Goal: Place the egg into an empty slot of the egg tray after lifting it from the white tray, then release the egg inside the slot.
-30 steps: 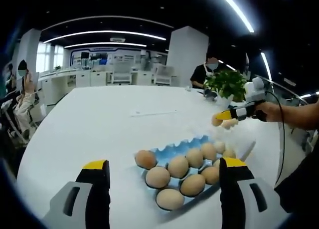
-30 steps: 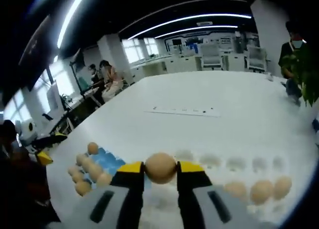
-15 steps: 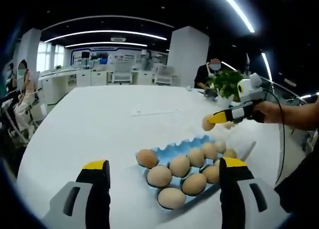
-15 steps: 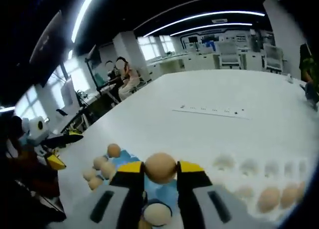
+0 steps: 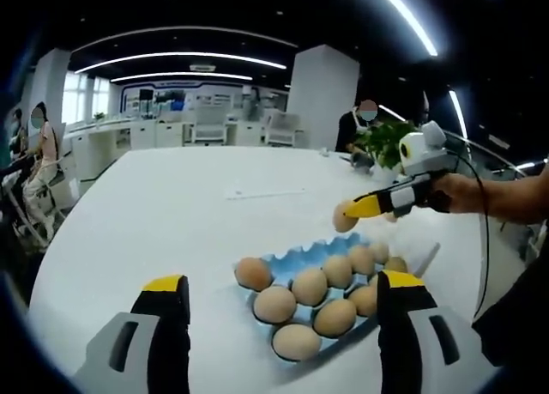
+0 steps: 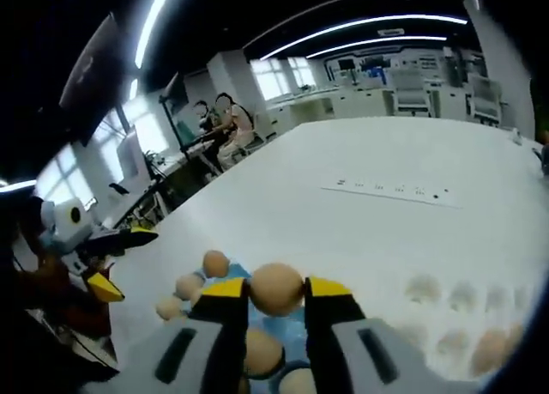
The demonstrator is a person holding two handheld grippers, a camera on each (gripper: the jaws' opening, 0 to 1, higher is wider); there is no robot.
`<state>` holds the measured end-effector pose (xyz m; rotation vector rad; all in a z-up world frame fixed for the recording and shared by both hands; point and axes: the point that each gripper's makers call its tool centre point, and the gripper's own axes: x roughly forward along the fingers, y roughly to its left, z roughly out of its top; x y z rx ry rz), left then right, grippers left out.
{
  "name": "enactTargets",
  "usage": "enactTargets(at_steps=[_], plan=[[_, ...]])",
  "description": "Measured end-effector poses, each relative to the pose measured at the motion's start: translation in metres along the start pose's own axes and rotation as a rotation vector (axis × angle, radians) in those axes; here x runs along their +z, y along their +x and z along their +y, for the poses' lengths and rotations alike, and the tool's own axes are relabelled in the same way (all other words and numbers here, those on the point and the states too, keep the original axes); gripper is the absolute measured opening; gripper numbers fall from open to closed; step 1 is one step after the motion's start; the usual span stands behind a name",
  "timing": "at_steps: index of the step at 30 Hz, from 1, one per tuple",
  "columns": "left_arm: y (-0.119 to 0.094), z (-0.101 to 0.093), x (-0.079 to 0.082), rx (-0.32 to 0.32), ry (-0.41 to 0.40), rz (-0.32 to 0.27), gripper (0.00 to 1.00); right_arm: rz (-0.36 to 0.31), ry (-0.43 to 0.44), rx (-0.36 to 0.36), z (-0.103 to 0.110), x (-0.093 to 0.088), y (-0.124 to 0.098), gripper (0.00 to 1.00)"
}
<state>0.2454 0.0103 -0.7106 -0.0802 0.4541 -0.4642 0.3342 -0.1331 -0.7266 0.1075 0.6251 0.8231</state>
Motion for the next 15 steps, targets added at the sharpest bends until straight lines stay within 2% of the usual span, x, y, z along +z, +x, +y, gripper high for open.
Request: enactTargets(at_steps=[15], plan=[[-0.001,0.004,-0.001,0.007,-0.005,0.003,0.9,0.042,-0.032,0.077,0.033,-0.006,0.031,0.25]])
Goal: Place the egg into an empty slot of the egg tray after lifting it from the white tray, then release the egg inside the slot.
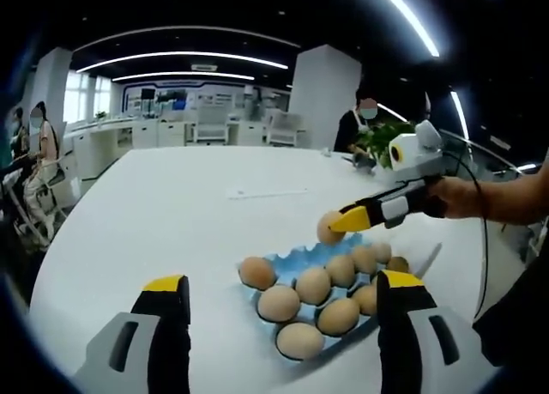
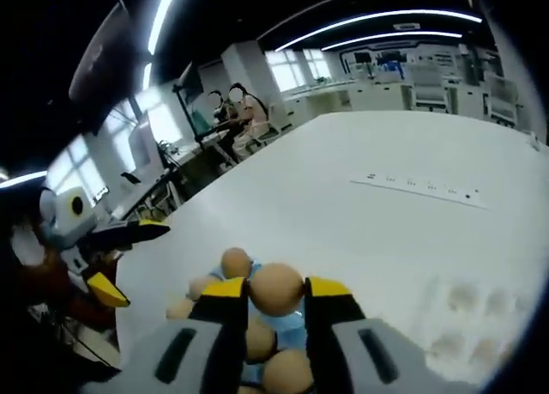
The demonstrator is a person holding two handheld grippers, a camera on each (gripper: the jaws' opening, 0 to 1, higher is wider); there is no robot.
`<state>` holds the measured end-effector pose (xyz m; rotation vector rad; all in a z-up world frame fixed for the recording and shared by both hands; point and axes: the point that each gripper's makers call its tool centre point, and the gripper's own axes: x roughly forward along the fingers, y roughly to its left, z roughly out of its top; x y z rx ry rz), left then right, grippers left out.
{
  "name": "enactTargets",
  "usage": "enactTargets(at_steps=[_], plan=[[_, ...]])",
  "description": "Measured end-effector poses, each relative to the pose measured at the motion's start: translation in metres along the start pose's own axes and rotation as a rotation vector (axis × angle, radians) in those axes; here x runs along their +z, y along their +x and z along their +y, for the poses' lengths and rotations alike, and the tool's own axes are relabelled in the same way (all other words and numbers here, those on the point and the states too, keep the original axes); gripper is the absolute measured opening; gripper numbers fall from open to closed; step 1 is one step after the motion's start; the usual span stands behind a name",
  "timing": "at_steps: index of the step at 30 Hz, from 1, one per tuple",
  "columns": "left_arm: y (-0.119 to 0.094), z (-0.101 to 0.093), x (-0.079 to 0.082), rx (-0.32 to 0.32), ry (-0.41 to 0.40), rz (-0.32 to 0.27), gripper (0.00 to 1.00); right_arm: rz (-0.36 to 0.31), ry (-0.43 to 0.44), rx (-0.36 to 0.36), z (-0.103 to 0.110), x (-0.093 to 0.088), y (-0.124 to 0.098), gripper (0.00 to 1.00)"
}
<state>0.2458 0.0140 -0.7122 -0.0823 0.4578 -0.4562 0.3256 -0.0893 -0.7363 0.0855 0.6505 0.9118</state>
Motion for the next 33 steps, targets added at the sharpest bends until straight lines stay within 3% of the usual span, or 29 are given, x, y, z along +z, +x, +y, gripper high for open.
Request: enactTargets(at_steps=[12,23,30,33], plan=[[-0.001,0.002,-0.002,0.004,-0.01,0.0,0.9,0.042,-0.028,0.056,0.023,-0.008,0.032,0.25],[-0.002,0.004,-0.006,0.006,-0.019,0.003,0.9,0.063,-0.046,0.049,0.019,-0.014,0.045,0.25],[-0.001,0.006,-0.008,0.006,-0.022,0.008,0.9,0.117,-0.143,0.045,0.022,-0.025,0.056,0.25],[0.0,0.007,-0.007,0.012,-0.022,0.001,0.9,0.115,-0.121,0.049,0.024,-0.025,0.057,0.25]])
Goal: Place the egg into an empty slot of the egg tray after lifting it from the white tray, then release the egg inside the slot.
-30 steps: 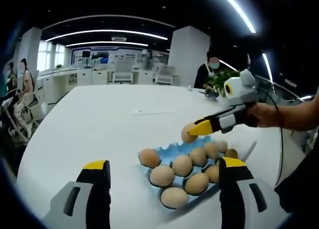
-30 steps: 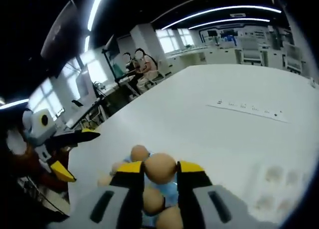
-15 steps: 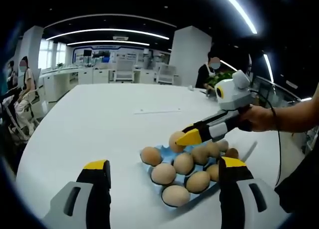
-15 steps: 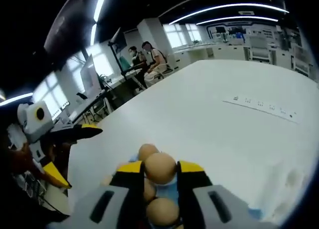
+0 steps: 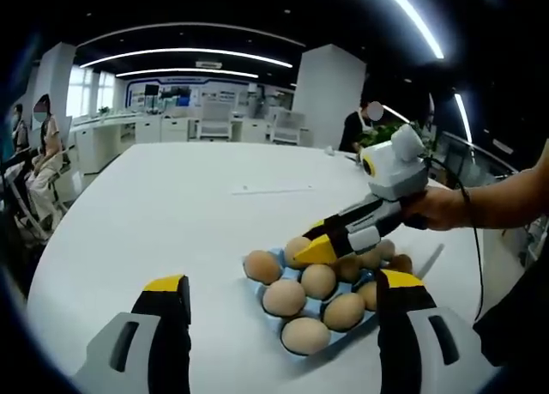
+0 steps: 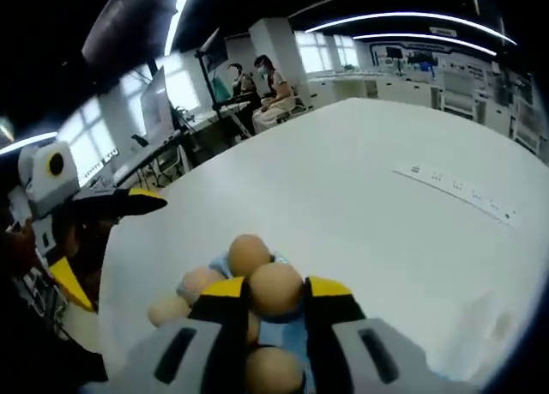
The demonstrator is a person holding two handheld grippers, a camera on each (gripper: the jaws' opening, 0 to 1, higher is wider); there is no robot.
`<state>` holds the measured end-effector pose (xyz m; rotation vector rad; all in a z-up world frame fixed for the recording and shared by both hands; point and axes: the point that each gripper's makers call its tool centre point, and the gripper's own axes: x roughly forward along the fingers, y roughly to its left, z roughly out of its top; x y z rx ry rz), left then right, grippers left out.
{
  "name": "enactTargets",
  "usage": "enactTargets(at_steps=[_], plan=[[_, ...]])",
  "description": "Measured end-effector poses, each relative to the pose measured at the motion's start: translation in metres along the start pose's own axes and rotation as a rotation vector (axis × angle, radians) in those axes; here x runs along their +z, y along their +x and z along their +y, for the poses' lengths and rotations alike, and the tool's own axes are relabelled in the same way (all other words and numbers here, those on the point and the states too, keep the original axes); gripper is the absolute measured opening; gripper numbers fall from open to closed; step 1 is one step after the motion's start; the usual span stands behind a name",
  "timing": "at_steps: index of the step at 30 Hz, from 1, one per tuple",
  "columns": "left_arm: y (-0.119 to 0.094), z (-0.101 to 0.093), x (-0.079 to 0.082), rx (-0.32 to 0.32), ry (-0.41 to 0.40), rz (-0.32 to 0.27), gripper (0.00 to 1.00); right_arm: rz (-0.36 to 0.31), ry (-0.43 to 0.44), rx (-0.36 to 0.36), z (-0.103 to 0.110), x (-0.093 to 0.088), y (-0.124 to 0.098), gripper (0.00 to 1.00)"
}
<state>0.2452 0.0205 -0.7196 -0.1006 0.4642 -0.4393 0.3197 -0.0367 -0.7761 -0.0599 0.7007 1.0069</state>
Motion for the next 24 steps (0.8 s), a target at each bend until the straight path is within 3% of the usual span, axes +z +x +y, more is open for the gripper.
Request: enactTargets(at_steps=[6,17,20,24], plan=[[-0.001,-0.003,-0.005,-0.016,-0.002,0.012,0.83,0.002,-0.028,0.007,0.0,-0.001,0.002,0.25],[0.0,-0.001,0.001,0.001,0.012,-0.003,0.88,0.002,-0.063,-0.008,-0.003,-0.001,-0.007,0.24],[0.001,-0.003,0.002,-0.003,0.016,-0.003,0.86,-0.074,-0.009,-0.023,-0.006,0.008,-0.019,0.24],[0.002,-0.007,0.003,-0.006,0.028,-0.002,0.88,-0.115,0.05,-0.037,-0.016,0.006,-0.04,0.24]])
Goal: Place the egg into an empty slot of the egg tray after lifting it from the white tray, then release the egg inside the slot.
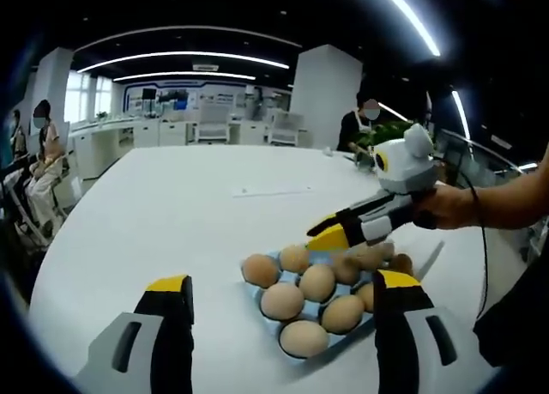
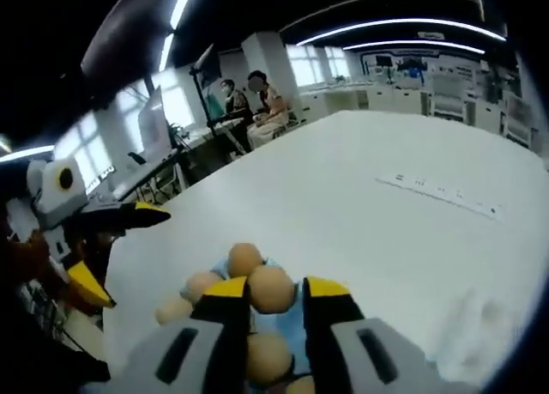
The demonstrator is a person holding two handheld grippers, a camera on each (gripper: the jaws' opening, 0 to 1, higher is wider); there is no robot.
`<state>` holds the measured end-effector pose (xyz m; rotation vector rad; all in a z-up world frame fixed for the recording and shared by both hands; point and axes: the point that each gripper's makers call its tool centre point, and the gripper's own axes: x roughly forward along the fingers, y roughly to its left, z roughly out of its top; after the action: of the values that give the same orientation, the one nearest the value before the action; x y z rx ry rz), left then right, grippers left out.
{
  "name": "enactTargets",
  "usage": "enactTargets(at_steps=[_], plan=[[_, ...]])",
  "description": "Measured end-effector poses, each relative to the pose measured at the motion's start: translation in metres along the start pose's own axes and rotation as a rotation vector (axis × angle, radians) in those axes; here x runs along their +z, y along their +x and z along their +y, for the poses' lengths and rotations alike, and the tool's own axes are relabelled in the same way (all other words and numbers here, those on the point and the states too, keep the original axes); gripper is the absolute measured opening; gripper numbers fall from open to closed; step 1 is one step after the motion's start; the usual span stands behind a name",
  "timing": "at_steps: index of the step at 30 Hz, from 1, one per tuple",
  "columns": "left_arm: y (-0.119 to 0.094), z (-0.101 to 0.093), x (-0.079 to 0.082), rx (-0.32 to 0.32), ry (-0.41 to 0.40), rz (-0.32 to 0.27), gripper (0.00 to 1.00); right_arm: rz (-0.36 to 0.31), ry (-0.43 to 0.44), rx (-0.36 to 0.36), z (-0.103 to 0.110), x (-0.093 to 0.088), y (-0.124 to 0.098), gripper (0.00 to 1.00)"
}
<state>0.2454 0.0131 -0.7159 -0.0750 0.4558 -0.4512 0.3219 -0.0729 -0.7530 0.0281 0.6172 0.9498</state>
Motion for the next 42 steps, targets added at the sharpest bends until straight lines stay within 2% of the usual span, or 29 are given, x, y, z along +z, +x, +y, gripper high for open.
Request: enactTargets(at_steps=[3,4,5,6,9,10,14,15,17,21,26,27,28,29,30,31,33,34,35,36,37,39,42], plan=[[0.0,0.0,0.001,-0.001,0.001,-0.002,0.88,-0.028,0.059,-0.036,-0.011,-0.002,-0.018,0.24],[0.0,-0.001,0.001,-0.006,0.0,-0.002,0.87,-0.046,0.123,-0.072,-0.021,-0.005,-0.033,0.24],[0.0,-0.001,0.001,-0.006,-0.003,-0.001,0.88,-0.066,0.145,-0.097,-0.03,-0.006,-0.045,0.24],[0.0,-0.002,0.001,-0.006,-0.004,0.0,0.88,-0.074,0.147,-0.106,-0.033,-0.006,-0.05,0.24],[0.001,-0.002,0.001,-0.002,0.003,0.0,0.9,-0.117,0.172,-0.224,-0.067,-0.014,-0.089,0.24],[0.001,-0.003,0.001,-0.005,0.005,-0.003,0.9,-0.123,0.178,-0.244,-0.073,-0.015,-0.095,0.24],[0.003,-0.007,0.0,-0.018,0.005,0.005,0.9,-0.167,0.215,-0.437,-0.123,-0.028,-0.145,0.24],[0.003,-0.008,0.0,-0.021,0.005,0.008,0.9,-0.166,0.219,-0.451,-0.127,-0.029,-0.148,0.24],[0.003,-0.009,0.001,-0.024,0.009,0.005,0.9,-0.176,0.214,-0.541,-0.149,-0.036,-0.171,0.24],[0.003,-0.011,0.004,-0.027,0.018,0.004,0.9,-0.177,0.18,-0.65,-0.177,-0.042,-0.196,0.24],[0.003,-0.011,0.004,-0.027,0.018,0.003,0.9,-0.158,0.175,-0.696,-0.193,-0.049,-0.203,0.24],[0.002,-0.011,0.004,-0.026,0.018,0.005,0.9,-0.103,0.115,-0.73,-0.2,-0.055,-0.204,0.23],[0.002,-0.011,0.004,-0.025,0.018,0.004,0.9,-0.097,0.089,-0.735,-0.202,-0.056,-0.203,0.23],[0.002,-0.011,0.004,-0.025,0.019,0.004,0.9,-0.072,0.101,-0.738,-0.204,-0.062,-0.201,0.23],[0.001,-0.01,0.004,-0.024,0.019,0.004,0.9,-0.073,0.104,-0.731,-0.205,-0.064,-0.199,0.24],[0.0,-0.01,0.005,-0.021,0.019,0.003,0.9,-0.118,0.132,-0.71,-0.204,-0.059,-0.196,0.23],[-0.001,-0.008,0.005,-0.017,0.018,0.001,0.9,-0.054,0.128,-0.698,-0.203,-0.068,-0.191,0.24],[-0.001,-0.007,0.005,-0.014,0.018,0.0,0.9,-0.024,0.087,-0.683,-0.202,-0.071,-0.187,0.26],[-0.002,-0.006,0.005,-0.012,0.018,0.0,0.9,-0.001,0.037,-0.706,-0.206,-0.074,-0.186,0.27],[-0.002,-0.006,0.005,-0.012,0.018,0.0,0.9,0.012,0.036,-0.698,-0.205,-0.077,-0.183,0.27],[-0.002,-0.005,0.004,-0.009,0.016,0.001,0.89,-0.028,0.03,-0.69,-0.206,-0.072,-0.184,0.27],[-0.002,-0.004,0.004,-0.007,0.012,0.001,0.9,-0.049,0.103,-0.683,-0.207,-0.073,-0.187,0.26],[-0.002,-0.005,0.004,-0.008,0.014,0.0,0.89,-0.043,0.109,-0.684,-0.208,-0.073,-0.188,0.25]])
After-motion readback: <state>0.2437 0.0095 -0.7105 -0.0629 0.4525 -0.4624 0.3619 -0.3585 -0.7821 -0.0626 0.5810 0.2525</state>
